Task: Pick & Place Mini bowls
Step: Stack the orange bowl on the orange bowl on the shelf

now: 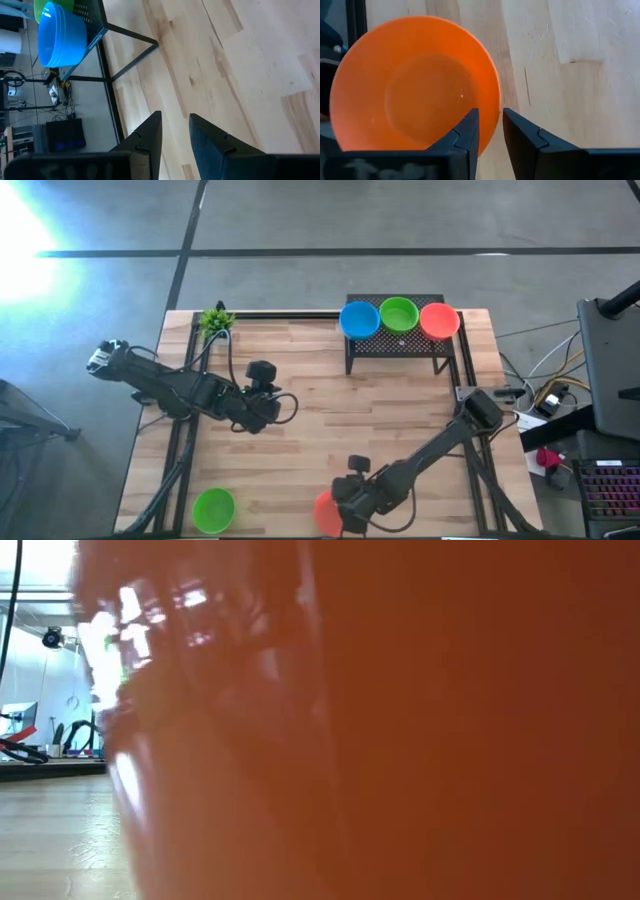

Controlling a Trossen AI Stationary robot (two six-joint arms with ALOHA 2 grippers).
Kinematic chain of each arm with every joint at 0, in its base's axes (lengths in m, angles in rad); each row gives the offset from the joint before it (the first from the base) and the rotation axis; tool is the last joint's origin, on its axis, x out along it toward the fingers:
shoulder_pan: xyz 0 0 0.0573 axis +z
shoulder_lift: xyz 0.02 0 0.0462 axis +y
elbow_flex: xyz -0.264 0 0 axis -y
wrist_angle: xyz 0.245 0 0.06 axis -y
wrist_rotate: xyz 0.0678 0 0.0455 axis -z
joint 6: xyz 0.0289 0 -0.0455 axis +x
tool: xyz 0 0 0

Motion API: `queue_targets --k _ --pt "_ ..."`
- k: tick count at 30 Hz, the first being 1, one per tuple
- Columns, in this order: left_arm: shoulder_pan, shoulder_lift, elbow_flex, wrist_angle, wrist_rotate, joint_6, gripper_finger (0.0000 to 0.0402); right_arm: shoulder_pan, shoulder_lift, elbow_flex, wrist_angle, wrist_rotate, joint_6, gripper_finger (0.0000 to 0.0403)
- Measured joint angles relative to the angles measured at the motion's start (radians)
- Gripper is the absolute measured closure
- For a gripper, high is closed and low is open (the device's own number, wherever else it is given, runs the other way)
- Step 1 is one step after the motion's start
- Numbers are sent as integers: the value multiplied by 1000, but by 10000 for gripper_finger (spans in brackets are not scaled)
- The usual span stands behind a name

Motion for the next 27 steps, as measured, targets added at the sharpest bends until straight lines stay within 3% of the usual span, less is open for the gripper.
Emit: queue_targets --k 10,18,27 --pt "-1 0 0 1 130 35 303 0 52 44 4 3 65 334" --pt "-1 -1 0 1 135 55 303 0 63 41 5 1 202 335" --pt "-1 -1 0 22 173 64 303 0 66 40 8 3 336 391"
